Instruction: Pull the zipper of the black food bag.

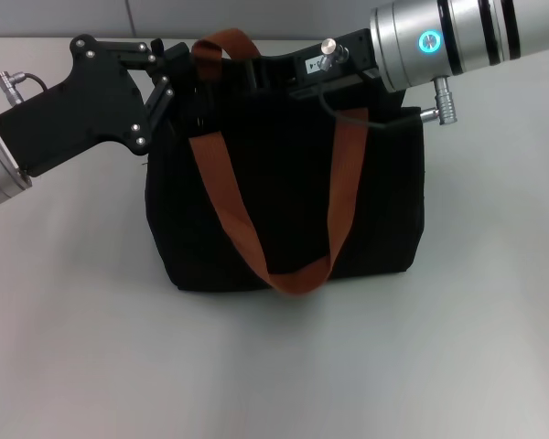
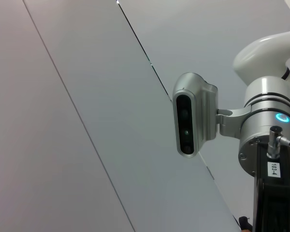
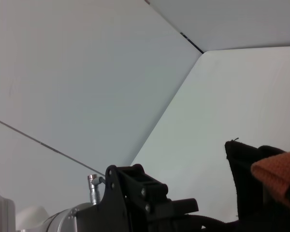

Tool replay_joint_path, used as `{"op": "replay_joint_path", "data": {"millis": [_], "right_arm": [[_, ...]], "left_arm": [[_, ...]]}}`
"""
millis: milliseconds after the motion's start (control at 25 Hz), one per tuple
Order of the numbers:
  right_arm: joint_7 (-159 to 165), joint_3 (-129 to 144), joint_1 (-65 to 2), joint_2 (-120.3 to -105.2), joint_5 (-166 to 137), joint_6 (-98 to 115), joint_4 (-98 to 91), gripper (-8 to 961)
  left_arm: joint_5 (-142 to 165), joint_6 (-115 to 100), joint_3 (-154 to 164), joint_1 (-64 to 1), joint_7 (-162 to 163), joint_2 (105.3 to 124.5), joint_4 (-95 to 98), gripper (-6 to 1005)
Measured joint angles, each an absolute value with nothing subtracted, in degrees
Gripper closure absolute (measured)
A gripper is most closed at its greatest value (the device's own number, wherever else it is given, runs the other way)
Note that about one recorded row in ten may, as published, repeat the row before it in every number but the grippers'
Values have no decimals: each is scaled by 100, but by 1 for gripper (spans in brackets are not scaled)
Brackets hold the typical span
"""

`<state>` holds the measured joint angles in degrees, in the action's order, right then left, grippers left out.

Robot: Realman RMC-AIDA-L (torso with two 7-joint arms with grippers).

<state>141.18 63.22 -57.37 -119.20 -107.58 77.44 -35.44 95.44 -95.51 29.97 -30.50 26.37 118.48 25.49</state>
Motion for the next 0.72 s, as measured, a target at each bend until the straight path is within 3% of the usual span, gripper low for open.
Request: {"op": "replay_joint_path", "data": {"millis": [120, 280, 720], "right_arm": [[14112, 6324, -5744, -11921, -10759, 7743, -3545, 771], [14059, 6330, -5730, -11925, -10742, 7782, -3616, 665], [14041, 6480, -5745, -11945, -10767, 7727, -3637, 680]], "left_arm": [[9541, -9539, 2990, -3051, 2637, 11847, 2547, 972], [9533, -9531, 2964, -3037, 2637, 11844, 2551, 972], [9533, -9561, 2990, -3034, 2637, 11845, 2551, 971]]}}
